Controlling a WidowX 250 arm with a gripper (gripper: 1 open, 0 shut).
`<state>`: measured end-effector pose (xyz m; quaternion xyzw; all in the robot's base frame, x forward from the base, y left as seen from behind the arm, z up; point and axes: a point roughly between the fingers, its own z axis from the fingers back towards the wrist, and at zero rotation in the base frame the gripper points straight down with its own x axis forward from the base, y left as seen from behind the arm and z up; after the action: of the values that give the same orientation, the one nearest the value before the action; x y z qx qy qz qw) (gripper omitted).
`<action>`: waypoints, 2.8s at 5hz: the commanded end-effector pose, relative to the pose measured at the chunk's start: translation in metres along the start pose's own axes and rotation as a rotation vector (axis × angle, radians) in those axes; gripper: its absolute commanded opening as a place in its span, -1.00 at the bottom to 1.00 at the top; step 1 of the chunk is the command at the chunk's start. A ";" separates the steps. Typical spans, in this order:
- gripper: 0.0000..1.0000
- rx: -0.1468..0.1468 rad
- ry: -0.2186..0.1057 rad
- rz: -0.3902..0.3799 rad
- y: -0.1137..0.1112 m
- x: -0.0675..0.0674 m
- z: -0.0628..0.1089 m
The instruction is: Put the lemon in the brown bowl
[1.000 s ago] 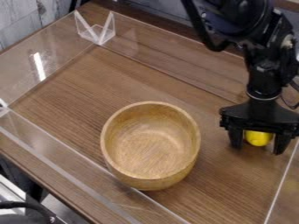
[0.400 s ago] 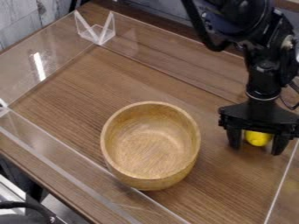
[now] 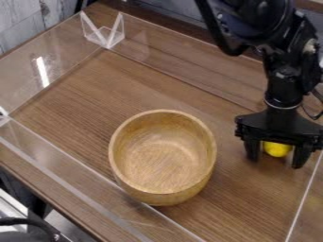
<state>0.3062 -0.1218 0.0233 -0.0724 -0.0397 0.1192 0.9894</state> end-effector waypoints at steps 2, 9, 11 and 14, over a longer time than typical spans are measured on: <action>1.00 -0.046 -0.080 -0.039 -0.012 0.009 0.031; -1.00 -0.038 -0.063 -0.069 -0.012 0.011 0.018; -1.00 -0.032 -0.047 -0.094 -0.012 0.009 0.023; -1.00 -0.022 -0.020 -0.136 -0.011 0.005 0.031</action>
<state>0.2982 -0.1203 0.0278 -0.0612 -0.0136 0.0596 0.9963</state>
